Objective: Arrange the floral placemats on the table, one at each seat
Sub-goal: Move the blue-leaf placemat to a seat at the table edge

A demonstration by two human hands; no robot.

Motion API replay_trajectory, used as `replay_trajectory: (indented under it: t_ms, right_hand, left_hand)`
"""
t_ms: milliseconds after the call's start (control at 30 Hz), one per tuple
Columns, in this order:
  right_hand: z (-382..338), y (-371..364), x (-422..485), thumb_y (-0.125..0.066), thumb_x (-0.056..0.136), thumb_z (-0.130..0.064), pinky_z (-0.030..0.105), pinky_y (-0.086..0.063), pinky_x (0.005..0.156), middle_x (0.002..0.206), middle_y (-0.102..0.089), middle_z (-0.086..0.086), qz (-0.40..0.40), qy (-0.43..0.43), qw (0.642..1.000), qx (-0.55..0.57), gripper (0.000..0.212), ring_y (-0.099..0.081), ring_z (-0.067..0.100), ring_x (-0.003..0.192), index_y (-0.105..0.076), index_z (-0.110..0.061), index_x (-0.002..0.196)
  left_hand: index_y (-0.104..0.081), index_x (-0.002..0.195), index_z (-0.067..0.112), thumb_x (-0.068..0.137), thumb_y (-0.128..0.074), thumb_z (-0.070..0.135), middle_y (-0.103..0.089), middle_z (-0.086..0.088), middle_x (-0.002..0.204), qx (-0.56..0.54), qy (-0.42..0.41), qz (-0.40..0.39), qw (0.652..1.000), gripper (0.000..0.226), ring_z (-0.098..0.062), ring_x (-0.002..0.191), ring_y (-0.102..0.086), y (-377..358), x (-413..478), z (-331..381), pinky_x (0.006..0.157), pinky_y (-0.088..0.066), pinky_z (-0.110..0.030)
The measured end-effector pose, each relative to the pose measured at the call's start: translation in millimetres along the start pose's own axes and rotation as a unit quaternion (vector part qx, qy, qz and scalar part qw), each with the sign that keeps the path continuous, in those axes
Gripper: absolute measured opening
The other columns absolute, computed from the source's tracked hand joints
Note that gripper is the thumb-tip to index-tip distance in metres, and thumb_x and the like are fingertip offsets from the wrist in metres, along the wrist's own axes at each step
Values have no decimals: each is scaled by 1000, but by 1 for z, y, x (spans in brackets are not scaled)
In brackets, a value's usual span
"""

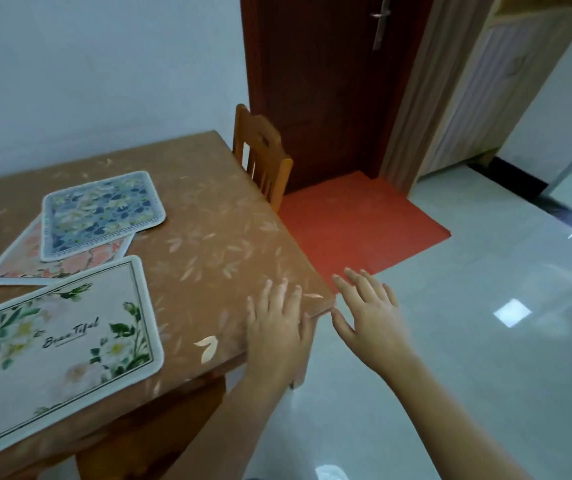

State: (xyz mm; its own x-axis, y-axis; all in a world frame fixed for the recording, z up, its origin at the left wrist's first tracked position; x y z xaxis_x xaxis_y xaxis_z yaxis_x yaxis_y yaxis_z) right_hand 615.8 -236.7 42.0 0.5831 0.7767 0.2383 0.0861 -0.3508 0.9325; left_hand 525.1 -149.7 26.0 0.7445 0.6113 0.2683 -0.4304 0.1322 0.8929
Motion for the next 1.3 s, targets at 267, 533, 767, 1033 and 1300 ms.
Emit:
replay_trajectory:
  t_ms: [267, 533, 767, 1033, 1300]
  right_hand:
    - [93, 18, 21, -70, 75, -21, 52, -42, 93, 127, -58, 14, 5, -30, 999, 12, 48, -52, 35, 118, -56, -9, 120]
    - [165, 9, 112, -60, 83, -24, 53, -32, 104, 136, -49, 10, -12, -7, 1000, 12, 47, -39, 30, 130, -49, -13, 128]
    - [180, -1, 255, -53, 87, -28, 51, -23, 109, 142, -42, 6, -27, 78, 997, 7, 47, -30, 26, 135, -43, -18, 132]
    - [148, -45, 347, -46, 91, -32, 47, -15, 113, 148, -33, 1, -96, 182, 978, 43, 48, -19, 21, 139, -35, -22, 137]
    - [98, -64, 415, -61, 82, -23, 54, -30, 104, 134, -51, 7, -79, 295, 946, 107, 45, -40, 29, 130, -49, -16, 126]
  left_hand:
    - [-61, 113, 9, 75, -68, 17, -61, -13, 122, 2, -33, -11, 999, 40, -33, 118, -52, -39, 55, 83, 96, -37, -56]
    - [-45, 131, 16, 90, -47, 25, -42, -5, 142, -8, 30, -24, 999, 42, -22, 136, -27, -88, 153, 80, 112, -20, -49]
    - [-55, 120, 4, 85, -41, 22, -54, -18, 129, -32, 87, 47, 995, 42, -35, 126, -43, -97, 263, 64, 100, -36, -58]
    - [-56, 120, 5, 85, -59, 12, -53, -17, 130, -35, 196, 76, 977, 36, -36, 123, -45, -89, 322, 7, 103, -32, -56]
    - [-52, 123, 10, 79, -12, 40, -49, -11, 134, 51, 320, 55, 944, 67, -30, 124, -43, -83, 343, -48, 101, -31, -53]
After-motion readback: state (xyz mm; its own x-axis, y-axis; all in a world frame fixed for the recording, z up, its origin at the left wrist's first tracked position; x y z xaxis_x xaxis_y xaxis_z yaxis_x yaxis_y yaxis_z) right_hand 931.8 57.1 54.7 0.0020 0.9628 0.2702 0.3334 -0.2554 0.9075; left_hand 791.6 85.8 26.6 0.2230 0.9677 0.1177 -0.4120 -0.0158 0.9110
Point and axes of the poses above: each hand's wrist, its own x-axis towards the middle knuckle, its own y-axis out of the back of the hand, z = x × y, the point moved 10 cm from there along x, towards the middle knuckle
